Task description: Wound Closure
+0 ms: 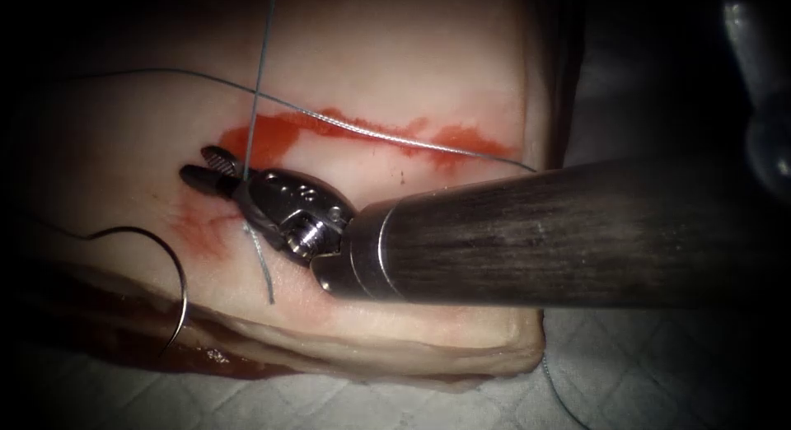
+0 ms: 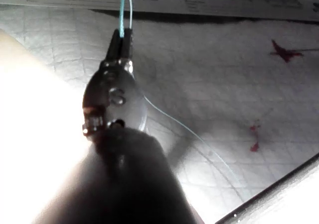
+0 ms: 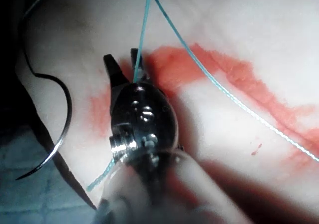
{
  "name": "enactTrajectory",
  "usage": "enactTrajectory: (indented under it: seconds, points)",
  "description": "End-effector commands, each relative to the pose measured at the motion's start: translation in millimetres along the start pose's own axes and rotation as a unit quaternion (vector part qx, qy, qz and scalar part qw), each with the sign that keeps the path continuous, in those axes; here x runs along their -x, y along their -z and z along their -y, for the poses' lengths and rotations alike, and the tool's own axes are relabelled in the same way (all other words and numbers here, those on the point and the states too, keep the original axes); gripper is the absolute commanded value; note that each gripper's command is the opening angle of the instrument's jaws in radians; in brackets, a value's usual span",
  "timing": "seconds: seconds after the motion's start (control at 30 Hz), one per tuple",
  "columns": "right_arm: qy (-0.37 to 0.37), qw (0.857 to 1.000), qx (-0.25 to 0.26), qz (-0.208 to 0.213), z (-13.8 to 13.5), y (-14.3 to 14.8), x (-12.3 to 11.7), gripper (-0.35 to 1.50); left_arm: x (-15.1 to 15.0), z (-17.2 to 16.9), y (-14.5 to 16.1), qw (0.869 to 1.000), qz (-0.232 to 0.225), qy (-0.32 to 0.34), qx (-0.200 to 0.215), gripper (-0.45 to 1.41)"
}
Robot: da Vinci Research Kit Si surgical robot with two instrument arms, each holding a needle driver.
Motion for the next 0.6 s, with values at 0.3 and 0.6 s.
enactTrajectory:
  seconds: [0.3, 0.6]
  points:
    - [-0.001, 1.0, 0.004, -0.003, -0.2, -0.2, 1.1, -0.35, -0.3, -0.1, -0.8, 1.0, 0.001, -0.001, -0.002, -0.45]
    - [0.0, 1.0, -0.003, -0.004, 2.6, 7.5, 2.3, 0.74, 1.1, -2.8, 2.4, 0.999, -0.001, -0.027, 0.03, -0.45]
